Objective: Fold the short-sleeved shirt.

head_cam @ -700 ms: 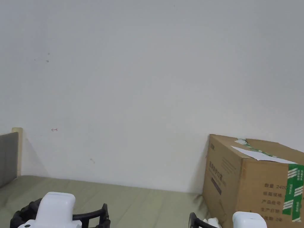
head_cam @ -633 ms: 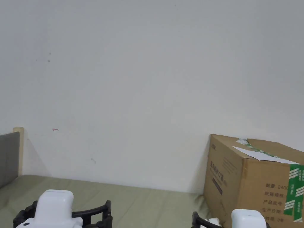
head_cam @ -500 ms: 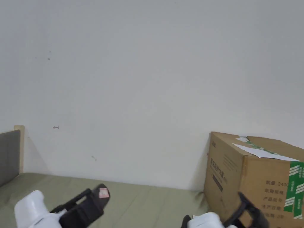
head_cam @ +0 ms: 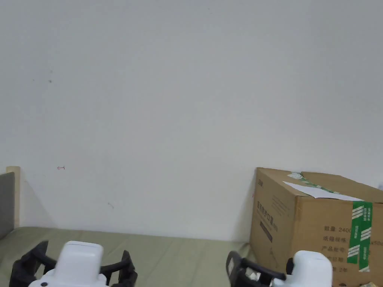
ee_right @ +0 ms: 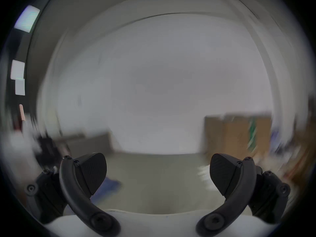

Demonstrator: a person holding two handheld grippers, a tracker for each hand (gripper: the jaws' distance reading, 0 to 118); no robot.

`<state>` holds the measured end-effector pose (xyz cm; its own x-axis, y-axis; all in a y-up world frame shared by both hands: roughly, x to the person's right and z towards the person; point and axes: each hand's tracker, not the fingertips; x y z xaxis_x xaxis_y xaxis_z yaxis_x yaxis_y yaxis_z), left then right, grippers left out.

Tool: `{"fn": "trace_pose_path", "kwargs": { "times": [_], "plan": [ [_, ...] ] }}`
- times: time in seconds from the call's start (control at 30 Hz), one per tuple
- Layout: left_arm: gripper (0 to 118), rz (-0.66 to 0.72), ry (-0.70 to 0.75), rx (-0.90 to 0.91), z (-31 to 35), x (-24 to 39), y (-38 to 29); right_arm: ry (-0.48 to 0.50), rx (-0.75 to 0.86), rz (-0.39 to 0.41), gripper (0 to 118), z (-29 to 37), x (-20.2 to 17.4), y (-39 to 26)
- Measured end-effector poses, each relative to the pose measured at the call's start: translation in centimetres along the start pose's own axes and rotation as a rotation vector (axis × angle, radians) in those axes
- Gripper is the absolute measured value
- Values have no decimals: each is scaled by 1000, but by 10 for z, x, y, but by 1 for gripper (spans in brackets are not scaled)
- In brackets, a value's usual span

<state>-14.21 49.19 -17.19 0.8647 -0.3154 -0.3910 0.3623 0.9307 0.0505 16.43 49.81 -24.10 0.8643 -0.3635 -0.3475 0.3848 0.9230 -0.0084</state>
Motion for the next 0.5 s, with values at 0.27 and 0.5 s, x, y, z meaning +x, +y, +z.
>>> {"fn": "trace_pose_path", "kwargs": {
  "times": [0.27,0.5],
  "plan": [
    [118,263,-234,-190,1,4,-18,-142,-70,157,118,23,-10,-21],
    [118,316,-198,-171,-7,-9,-15,-176,-63,319,118,13,-16,-23]
  ]
}}
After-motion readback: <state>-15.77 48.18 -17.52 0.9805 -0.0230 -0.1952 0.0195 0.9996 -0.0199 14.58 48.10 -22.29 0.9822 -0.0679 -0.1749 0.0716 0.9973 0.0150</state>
